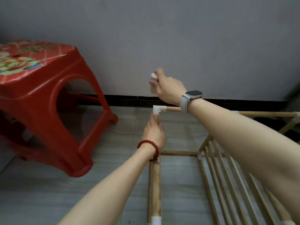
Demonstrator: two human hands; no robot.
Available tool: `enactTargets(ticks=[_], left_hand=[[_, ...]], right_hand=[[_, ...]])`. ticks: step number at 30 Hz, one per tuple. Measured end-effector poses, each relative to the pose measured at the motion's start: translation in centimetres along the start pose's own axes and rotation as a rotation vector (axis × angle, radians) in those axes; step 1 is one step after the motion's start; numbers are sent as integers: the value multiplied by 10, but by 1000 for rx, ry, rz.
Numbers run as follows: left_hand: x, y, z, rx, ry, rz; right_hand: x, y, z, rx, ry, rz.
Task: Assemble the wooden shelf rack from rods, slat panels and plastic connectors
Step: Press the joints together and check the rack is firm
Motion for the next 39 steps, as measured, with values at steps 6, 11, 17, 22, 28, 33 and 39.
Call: enactTargets(ticks=[6, 11, 17, 22, 28, 33, 39], left_hand=[[3, -4, 3, 84, -21, -40], [0, 14, -9, 591, 89, 15], [9, 112, 51, 769, 7, 419], [27, 133, 95, 757, -106, 392], [27, 131, 90, 692, -22, 354], [33, 170, 109, 642, -97, 343], [22, 230, 177, 679, -189, 450]], right_hand=[[-28, 32, 39, -19, -194, 71], [-32, 70, -29, 151, -10, 132], [-65, 157, -120, -8, 78, 350], [-103, 192, -132, 19, 369, 386], [-98, 205, -134, 139, 357, 330], [-130, 255, -109, 122, 87, 479], [-167, 317, -265, -32, 713, 504]])
Point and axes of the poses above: each hand's wrist, its own x-axis towards the middle knuckle, its own z-axis out of the palm, y = z × x, the point moved 9 cm from there along x, towards the middle knuckle, and after that the axes turned 10 degrees about x, right-handed, at the moved point
